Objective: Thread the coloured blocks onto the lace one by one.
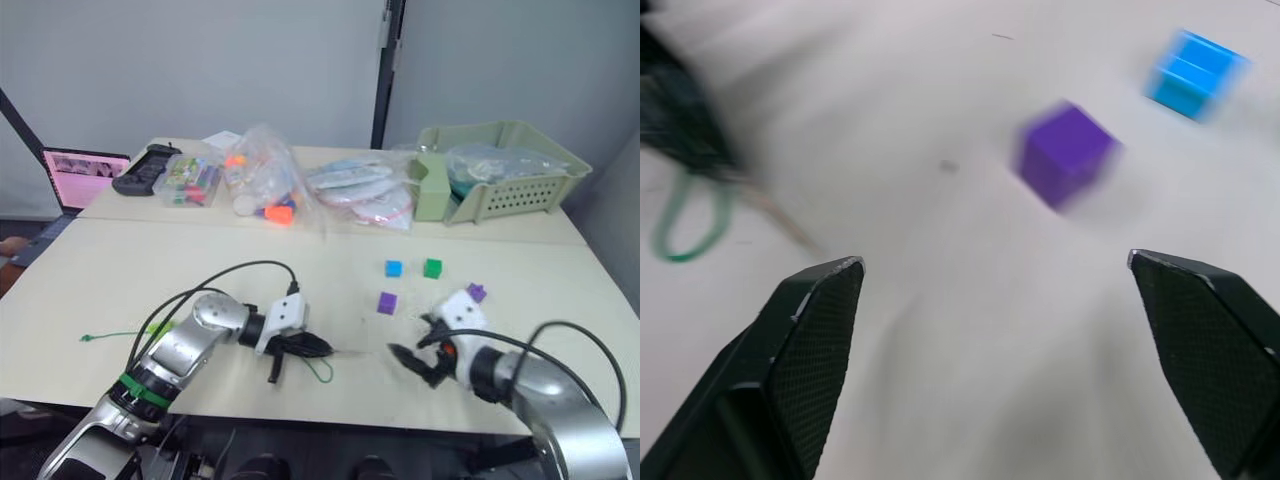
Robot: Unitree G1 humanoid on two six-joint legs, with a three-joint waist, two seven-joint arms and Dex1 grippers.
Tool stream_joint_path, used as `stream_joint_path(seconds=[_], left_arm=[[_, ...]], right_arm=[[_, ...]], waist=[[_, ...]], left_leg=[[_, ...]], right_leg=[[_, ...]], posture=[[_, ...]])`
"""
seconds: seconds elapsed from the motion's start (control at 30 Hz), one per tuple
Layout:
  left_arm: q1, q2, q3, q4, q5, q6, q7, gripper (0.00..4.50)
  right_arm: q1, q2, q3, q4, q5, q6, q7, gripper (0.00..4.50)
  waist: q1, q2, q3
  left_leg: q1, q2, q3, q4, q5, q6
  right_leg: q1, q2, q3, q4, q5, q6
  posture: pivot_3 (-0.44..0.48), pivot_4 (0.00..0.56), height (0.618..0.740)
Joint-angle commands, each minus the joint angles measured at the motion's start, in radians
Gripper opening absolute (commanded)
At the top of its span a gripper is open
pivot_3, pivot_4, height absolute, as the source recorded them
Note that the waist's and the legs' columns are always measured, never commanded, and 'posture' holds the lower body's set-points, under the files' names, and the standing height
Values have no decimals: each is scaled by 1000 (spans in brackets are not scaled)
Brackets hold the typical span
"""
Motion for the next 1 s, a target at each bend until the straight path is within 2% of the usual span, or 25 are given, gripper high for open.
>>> stream_joint_path(seconds=[0.03, 0.23, 0.33, 0.5, 1.0], left_arm=[[-21, 9, 29, -51, -23, 12, -5, 0], [-17, 14, 28, -70, -28, 27, 0, 0], [-12, 11, 25, -72, -22, 25, 6, 0], [-4, 8, 26, -86, -24, 35, 21, 0], [14, 19, 31, -111, -26, 48, 31, 0]], right_arm=[[45, 128, -81, -14, -94, -49, -230, 4483], [-1, 238, -48, 90, -196, -168, -404, 4483], [-100, 242, -69, 224, -217, -266, -452, 4483], [-218, 215, -65, 431, -224, -382, -459, 4483], [-411, 224, -6, 813, -231, -603, -476, 4483]], waist=[[0, 0, 0], [-7, 2, 0], [-7, 2, 0], [-5, 2, 0], [-10, 3, 0]], left_leg=[[0, 0, 0, 0, 0, 0], [1, 0, 1, 0, 0, 0], [1, 0, 2, 0, 0, 0], [1, -1, 2, 0, 0, 0], [1, -1, 2, -1, 0, 0]], right_leg=[[0, 0, 0, 0, 0, 0], [-1, 0, 1, 0, 0, 0], [0, 0, 2, 0, 0, 0], [-1, 0, 2, 0, 0, 0], [-1, 0, 2, 0, 0, 0]], posture=[[0, 150, 740], [0, 150, 740], [0, 150, 740], [0, 150, 740], [0, 150, 740]])
